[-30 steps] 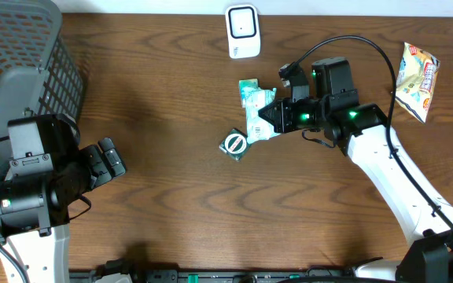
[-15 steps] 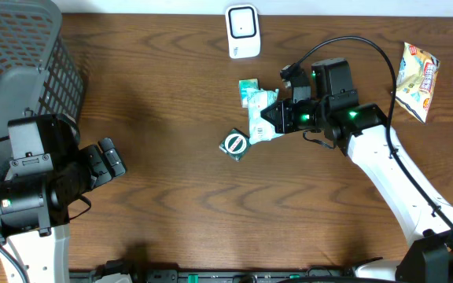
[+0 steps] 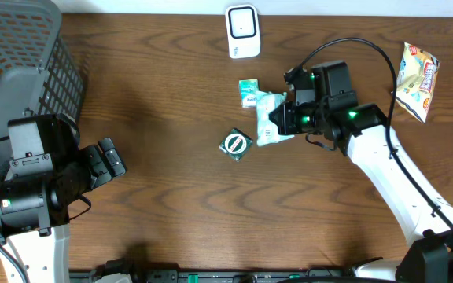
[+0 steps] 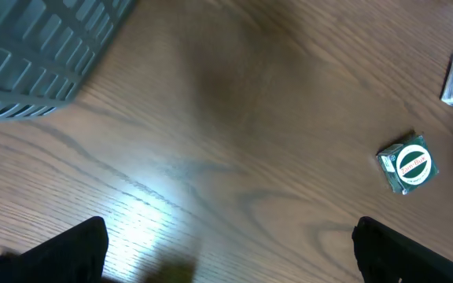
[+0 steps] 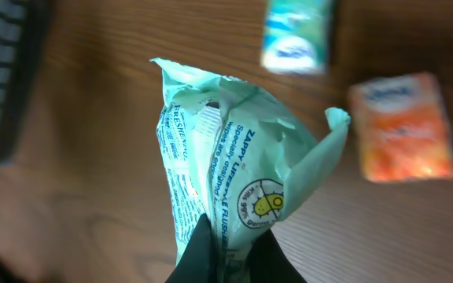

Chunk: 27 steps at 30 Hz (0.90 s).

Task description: Scan the item barcode

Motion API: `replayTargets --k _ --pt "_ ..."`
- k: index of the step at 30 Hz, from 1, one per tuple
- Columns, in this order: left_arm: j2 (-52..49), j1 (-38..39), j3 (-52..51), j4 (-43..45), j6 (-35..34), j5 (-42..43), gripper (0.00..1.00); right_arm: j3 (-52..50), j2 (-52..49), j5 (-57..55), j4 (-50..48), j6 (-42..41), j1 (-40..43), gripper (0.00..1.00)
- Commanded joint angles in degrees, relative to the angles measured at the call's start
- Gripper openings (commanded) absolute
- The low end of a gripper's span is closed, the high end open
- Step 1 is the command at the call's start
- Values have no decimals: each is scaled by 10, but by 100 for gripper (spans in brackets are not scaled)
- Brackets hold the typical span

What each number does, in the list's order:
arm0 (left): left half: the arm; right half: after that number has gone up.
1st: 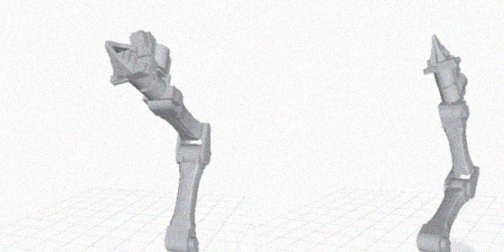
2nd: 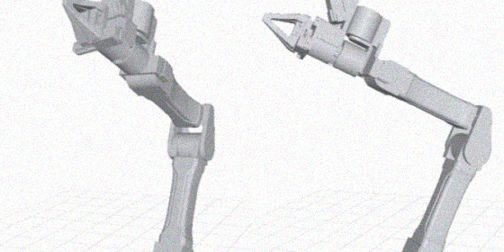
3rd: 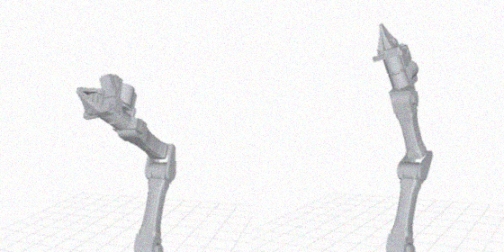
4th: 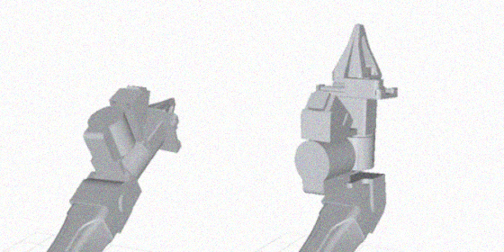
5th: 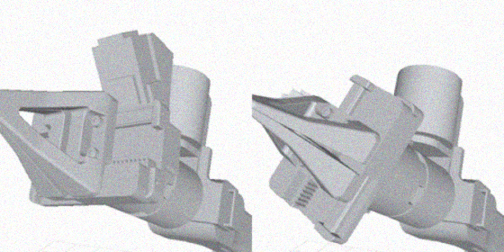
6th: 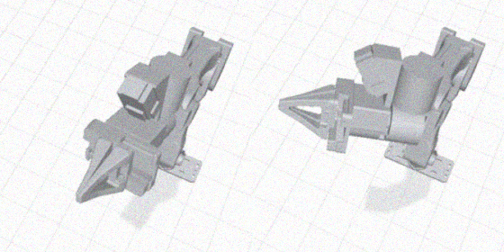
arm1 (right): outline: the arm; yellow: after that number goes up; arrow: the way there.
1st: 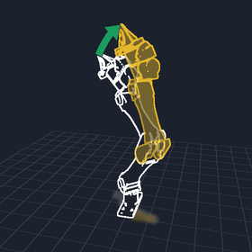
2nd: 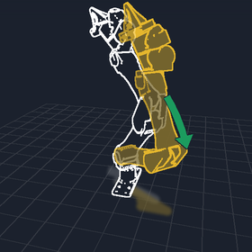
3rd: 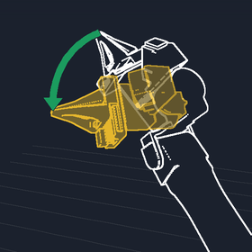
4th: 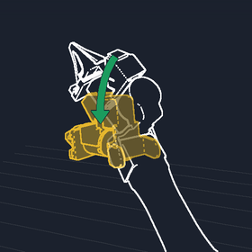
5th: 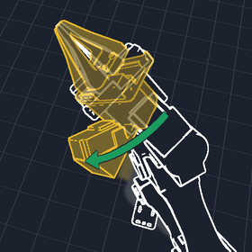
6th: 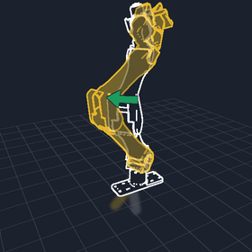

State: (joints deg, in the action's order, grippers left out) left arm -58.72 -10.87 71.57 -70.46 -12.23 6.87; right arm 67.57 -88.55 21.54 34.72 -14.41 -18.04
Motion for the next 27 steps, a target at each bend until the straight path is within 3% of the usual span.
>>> replayTargets --k 1,6,11,27 --pt "0 -3 -1 0 -5 -9 98 9 7 -129 19 15 -20 1" --pt "0 -3 -1 0 -5 -9 98 10 7 -330 70 30 -61 1" --pt "0 -3 -1 0 -5 -9 97 10 -4 -449 97 43 -101 1" --pt "0 -3 -1 0 -5 -9 98 10 -196 -609 223 7 -124 4"
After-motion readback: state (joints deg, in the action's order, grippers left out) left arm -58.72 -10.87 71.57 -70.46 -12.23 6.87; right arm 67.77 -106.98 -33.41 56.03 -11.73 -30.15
